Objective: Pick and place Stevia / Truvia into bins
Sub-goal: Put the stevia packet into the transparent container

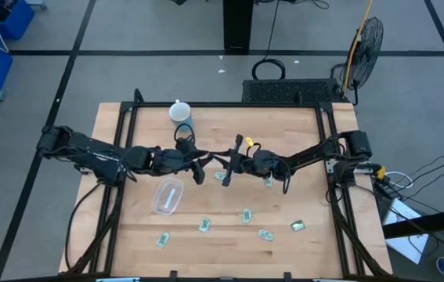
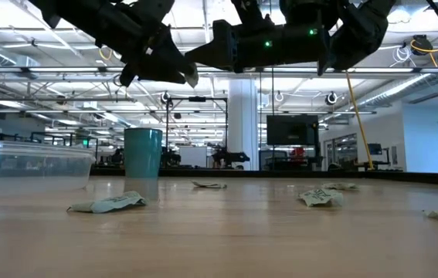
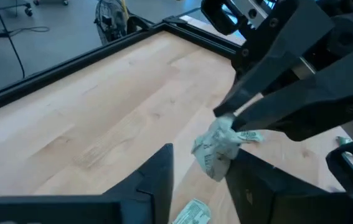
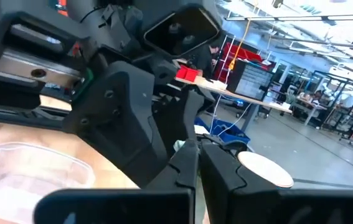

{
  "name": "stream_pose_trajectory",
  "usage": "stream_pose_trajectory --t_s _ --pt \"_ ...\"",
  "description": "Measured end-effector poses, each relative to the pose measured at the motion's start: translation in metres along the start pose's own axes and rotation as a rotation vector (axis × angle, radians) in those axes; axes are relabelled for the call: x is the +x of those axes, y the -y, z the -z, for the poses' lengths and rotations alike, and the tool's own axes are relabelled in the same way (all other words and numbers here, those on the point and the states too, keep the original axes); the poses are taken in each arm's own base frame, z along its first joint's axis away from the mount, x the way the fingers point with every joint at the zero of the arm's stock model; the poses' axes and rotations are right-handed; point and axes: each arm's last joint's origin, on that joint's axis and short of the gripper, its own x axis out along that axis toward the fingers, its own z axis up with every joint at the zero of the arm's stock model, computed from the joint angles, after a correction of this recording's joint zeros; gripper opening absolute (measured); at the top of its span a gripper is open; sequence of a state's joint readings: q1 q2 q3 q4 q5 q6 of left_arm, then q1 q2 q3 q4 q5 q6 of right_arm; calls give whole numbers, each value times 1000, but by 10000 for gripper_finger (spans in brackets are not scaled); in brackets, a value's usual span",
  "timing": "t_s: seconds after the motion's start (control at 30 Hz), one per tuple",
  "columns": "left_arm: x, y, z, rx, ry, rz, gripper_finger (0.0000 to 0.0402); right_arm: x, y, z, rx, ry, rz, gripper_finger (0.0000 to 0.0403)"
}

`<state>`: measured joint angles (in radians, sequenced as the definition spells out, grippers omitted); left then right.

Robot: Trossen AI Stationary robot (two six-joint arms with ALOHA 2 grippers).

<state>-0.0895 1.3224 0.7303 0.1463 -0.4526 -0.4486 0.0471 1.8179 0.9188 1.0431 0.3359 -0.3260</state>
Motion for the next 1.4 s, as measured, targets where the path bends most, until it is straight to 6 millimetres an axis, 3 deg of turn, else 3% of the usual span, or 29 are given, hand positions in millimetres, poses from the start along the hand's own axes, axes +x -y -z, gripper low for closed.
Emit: stream_pose_trajectory --t_s 0.17,0.27,0.53,0.73,1.03,1.17,1.4 --pt "0 0 0 40 -2 4 57 0 0 0 43 0 0 5" --pt "0 0 0 51 -8 15 13 0 0 1 51 -10 -3 28" --pt "-2 0 2 52 -48 46 6 0 -1 7 5 -83 24 134" --pt "-26 -11 11 -37 -227 -32 5 -9 -8 -4 -115 -135 85 185" --pt "-73 -17 45 -222 -651 -145 5 -37 -24 -10 -132 -390 78 198" --pt "-77 -9 61 -248 -774 -190 5 -47 -26 -6 -88 -493 57 195" --pt "-73 2 77 -208 -817 -210 9 -53 -27 0 -87 -569 47 197"
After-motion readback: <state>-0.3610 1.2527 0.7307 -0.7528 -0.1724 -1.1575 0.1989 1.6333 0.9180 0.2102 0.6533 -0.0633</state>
